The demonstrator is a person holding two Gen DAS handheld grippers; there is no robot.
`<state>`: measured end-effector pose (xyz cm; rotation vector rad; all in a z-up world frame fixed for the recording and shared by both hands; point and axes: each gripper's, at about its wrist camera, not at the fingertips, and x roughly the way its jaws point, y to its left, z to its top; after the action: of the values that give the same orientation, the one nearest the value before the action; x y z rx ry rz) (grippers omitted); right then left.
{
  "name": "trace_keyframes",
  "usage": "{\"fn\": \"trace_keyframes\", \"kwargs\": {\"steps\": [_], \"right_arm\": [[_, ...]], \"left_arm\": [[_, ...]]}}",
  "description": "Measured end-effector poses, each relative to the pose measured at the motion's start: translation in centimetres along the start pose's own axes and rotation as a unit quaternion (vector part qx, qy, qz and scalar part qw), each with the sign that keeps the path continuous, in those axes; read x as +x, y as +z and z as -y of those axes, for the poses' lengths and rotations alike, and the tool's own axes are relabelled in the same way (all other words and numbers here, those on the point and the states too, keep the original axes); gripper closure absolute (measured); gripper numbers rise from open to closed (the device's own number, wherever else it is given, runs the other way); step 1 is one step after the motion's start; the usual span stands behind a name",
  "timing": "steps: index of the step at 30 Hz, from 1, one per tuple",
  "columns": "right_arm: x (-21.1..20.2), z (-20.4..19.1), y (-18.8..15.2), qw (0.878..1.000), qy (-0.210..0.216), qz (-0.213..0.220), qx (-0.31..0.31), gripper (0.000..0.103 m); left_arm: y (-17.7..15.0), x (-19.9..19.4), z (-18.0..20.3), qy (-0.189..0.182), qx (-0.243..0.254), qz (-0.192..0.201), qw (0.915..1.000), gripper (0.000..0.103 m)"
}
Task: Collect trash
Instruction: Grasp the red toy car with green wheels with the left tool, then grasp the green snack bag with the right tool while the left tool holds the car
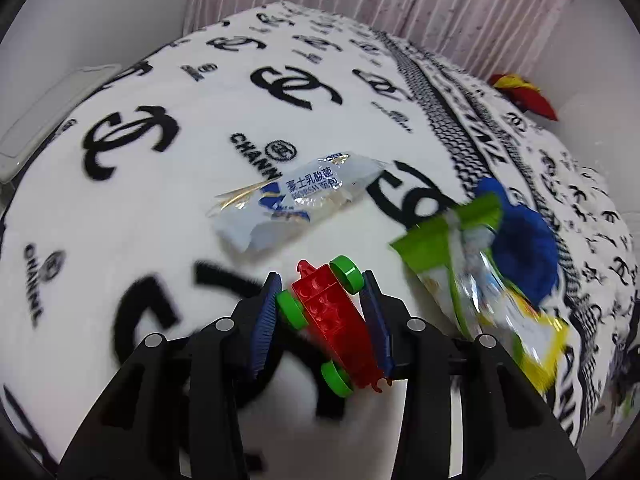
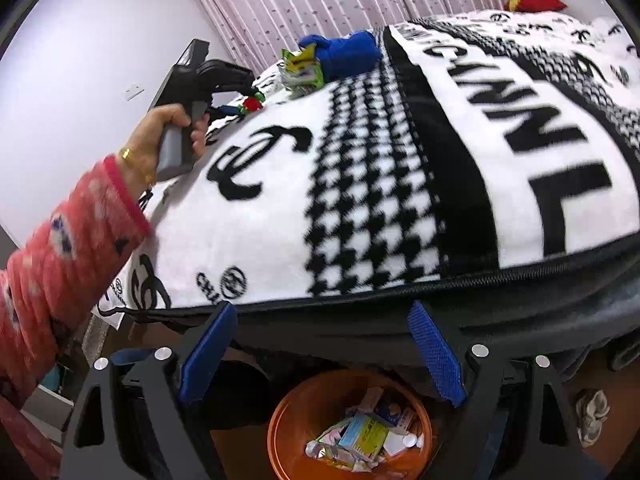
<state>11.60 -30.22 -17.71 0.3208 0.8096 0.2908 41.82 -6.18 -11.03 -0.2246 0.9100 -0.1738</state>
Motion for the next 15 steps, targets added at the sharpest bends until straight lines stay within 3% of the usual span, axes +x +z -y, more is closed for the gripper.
{"fn": "trace_keyframes", "kwargs": {"steps": [7, 13, 15], "right_arm": [[-0.9, -2.4, 2.8, 0.999, 0.001, 0.031, -0.040, 0.017], [1.1, -4.8, 9.5, 0.991, -0.001, 0.086, -0.106, 0.017], [3.0, -5.4, 12.9, 0.987, -0.020, 0.104, -0.124, 0.015]], "left_arm": [[-4.2, -7.5, -0.7, -0.014, 0.038, 0.062, 0.9973, 0.063], [-7.8, -13.7, -0.9, 0.019, 0.082, 0.097, 0.9917, 0.063], [-8.7, -15.4, -1.1, 0.030, 0.087, 0.108, 0.9899, 0.063]]}}
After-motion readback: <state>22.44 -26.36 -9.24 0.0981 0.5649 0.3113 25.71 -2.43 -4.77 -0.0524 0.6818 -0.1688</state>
